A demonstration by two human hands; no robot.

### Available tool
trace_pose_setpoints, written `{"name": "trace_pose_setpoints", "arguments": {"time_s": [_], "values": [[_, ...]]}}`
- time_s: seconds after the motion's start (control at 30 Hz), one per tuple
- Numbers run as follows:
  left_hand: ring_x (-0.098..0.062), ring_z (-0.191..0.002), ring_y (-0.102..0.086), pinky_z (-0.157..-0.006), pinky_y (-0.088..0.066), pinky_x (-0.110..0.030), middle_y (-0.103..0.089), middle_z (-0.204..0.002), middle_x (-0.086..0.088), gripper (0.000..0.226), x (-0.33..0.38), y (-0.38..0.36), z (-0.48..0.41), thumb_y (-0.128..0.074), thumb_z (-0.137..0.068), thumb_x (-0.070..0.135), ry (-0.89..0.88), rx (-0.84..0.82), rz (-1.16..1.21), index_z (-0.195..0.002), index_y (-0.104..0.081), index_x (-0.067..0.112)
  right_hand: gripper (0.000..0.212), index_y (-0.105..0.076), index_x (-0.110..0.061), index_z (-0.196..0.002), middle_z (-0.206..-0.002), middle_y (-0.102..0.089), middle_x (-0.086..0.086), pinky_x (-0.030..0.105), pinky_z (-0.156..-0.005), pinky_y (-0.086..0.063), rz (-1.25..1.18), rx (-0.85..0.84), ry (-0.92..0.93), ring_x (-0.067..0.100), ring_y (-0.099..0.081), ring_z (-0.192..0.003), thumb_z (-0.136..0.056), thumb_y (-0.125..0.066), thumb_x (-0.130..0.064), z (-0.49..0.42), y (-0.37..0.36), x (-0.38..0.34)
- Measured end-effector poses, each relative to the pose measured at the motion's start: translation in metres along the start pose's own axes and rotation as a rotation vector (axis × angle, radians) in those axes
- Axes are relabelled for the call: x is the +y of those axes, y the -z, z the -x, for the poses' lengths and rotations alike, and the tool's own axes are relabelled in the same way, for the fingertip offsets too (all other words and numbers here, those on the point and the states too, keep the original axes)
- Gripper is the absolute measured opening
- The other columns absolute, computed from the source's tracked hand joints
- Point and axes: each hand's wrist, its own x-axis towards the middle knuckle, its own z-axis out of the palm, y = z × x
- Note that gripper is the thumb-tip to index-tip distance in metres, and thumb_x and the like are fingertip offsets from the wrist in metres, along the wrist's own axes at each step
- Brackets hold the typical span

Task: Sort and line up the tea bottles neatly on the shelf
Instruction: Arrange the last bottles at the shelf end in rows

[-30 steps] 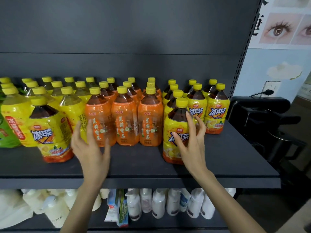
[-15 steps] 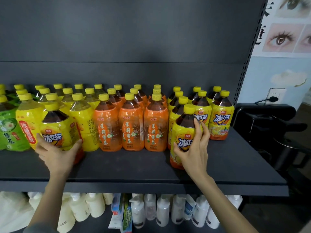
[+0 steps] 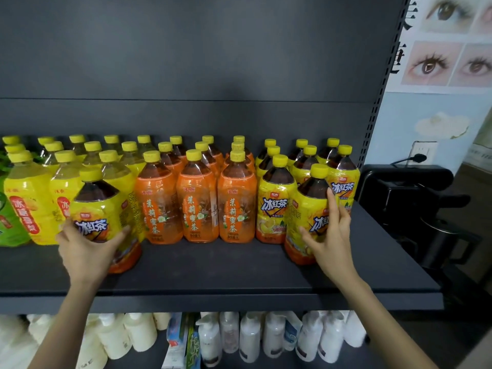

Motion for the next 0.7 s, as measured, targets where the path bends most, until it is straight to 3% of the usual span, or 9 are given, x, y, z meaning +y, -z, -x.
{"name": "trace_pose_setpoints", "arguments": {"time_s": [0.13,0.3,0.4,0.7], "values": [[-0.042,-0.128,-0.034,-0.104,-0.031,-0.054,-0.034,-0.137,-0.026,0.103,0.022,-0.012,0.03,-0.084,-0.065,0.035,-0.026,-0.071,0.055,-0.144,-0.026,0.005,0.094,0.0,-0.059,-0.14,-0.149,-0.025,0.013,0.053,-0.097,-0.043,0.089,0.043,-0.021,0.028,-0.026,-0.138,-0.081,-0.07,-0.039,0.0,-0.001,0.003],[-0.037,-0.126,-0.038,-0.101,-0.036,-0.052,-0.036,-0.136,-0.019,0.102,0.045,-0.024,0.064,-0.082,-0.064,0.04,-0.075,-0.159,0.091,-0.144,-0.027,0.011,0.087,-0.009,-0.044,-0.143,-0.142,-0.026,0.02,0.037,-0.077,-0.04,0.133,0.114,-0.049,0.032,-0.03,-0.126,-0.082,-0.071,-0.036,-0.002,-0.008,0.001],[-0.034,-0.125,-0.041,-0.099,-0.038,-0.052,-0.037,-0.135,-0.015,0.101,0.054,-0.03,0.082,-0.081,-0.062,0.046,-0.084,-0.212,0.097,-0.143,-0.028,0.016,0.086,-0.013,-0.039,-0.147,-0.142,-0.027,0.018,0.035,-0.07,-0.038,0.181,0.124,-0.09,0.031,-0.031,-0.125,-0.082,-0.07,-0.039,-0.01,-0.009,0.007],[-0.028,-0.127,-0.039,-0.095,-0.042,-0.057,-0.043,-0.138,-0.006,0.11,0.073,-0.046,0.115,-0.067,-0.052,0.068,-0.134,-0.404,0.115,-0.144,-0.021,0.028,0.084,-0.017,-0.033,-0.147,-0.141,-0.026,0.02,0.037,-0.082,-0.039,0.095,0.088,-0.119,0.032,-0.028,-0.13,-0.082,-0.07,-0.034,-0.033,-0.021,0.015]]}}
